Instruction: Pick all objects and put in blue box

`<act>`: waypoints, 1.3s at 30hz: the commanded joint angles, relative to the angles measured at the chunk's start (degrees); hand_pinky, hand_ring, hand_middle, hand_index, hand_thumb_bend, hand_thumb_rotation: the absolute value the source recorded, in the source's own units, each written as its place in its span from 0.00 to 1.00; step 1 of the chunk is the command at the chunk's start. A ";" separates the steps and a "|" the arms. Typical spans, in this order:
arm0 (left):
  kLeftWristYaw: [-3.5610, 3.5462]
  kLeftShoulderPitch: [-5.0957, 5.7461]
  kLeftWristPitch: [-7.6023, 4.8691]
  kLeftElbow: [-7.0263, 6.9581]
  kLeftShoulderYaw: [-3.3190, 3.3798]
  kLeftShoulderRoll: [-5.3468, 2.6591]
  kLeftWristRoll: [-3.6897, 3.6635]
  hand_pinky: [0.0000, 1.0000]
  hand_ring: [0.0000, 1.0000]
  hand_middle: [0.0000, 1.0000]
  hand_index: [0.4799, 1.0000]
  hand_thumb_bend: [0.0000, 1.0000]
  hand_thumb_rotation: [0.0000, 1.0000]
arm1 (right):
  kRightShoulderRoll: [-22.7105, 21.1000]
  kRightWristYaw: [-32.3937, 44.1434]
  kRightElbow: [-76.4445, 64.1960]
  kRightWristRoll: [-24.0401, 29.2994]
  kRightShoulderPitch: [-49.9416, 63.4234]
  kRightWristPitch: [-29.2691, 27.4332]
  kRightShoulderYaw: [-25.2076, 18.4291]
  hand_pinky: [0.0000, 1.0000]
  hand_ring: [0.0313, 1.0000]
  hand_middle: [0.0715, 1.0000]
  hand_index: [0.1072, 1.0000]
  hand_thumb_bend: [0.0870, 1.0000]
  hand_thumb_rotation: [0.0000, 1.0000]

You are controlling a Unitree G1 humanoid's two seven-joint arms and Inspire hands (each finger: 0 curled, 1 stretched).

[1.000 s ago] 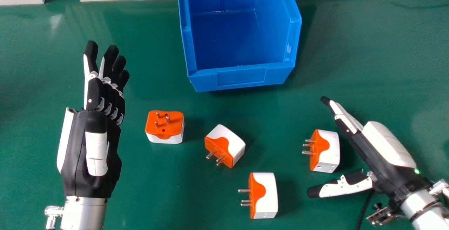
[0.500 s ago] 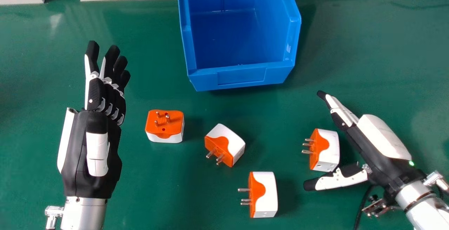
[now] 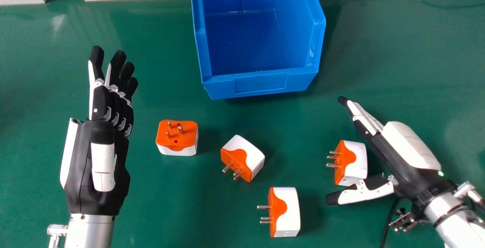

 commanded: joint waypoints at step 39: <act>-0.10 0.19 -0.29 -1.90 -0.40 -0.13 -0.21 1.00 0.99 1.00 1.00 0.94 0.95 | -2.42 -3.34 -2.08 -5.24 -2.03 4.30 2.69 0.85 0.96 1.00 1.00 1.00 0.19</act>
